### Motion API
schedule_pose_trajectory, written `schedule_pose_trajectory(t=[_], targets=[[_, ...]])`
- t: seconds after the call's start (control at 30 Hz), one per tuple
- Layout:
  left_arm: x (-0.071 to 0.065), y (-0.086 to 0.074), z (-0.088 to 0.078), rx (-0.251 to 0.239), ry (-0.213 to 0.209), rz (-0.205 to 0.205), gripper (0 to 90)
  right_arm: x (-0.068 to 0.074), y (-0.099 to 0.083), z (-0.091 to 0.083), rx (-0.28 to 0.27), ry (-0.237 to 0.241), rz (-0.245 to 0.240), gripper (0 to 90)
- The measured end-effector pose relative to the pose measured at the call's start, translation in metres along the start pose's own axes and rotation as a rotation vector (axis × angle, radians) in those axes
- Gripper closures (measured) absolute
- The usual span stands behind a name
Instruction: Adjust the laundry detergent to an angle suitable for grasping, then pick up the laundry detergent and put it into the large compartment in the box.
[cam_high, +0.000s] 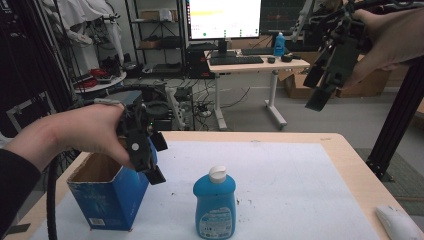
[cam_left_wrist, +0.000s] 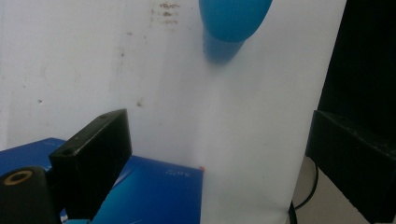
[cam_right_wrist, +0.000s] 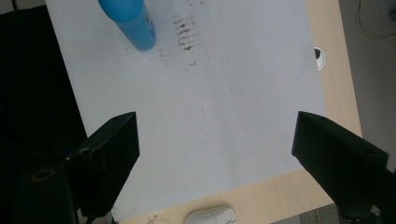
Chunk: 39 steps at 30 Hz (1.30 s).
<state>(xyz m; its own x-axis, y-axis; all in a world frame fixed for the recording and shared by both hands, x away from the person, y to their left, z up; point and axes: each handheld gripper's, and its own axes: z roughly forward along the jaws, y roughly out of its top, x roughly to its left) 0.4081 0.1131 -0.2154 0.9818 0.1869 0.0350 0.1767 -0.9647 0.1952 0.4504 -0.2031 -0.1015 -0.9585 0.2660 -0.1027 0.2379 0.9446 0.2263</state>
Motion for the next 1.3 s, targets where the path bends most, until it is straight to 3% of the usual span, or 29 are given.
schedule_pose_trajectory(t=[0.5, 0.73, 1.13, 1.3], targets=[[0.002, -0.002, -0.001, 0.009, -0.004, -0.003, 6.5, -0.002, -0.002, 0.003, 0.000, 0.011, 0.000, 15.1], [-0.002, -0.002, -0.004, -0.011, -0.011, 0.000, 6.2, -0.001, -0.002, 0.003, -0.001, 0.011, -0.003, 15.1], [-0.001, 0.003, -0.004, 0.010, 0.010, -0.015, 4.5, -0.002, -0.004, 0.003, 0.002, 0.009, -0.005, 15.2], [-0.001, 0.011, -0.006, 0.004, 0.005, 0.011, 5.0, -0.003, -0.006, 0.003, 0.003, 0.009, 0.001, 15.2]])
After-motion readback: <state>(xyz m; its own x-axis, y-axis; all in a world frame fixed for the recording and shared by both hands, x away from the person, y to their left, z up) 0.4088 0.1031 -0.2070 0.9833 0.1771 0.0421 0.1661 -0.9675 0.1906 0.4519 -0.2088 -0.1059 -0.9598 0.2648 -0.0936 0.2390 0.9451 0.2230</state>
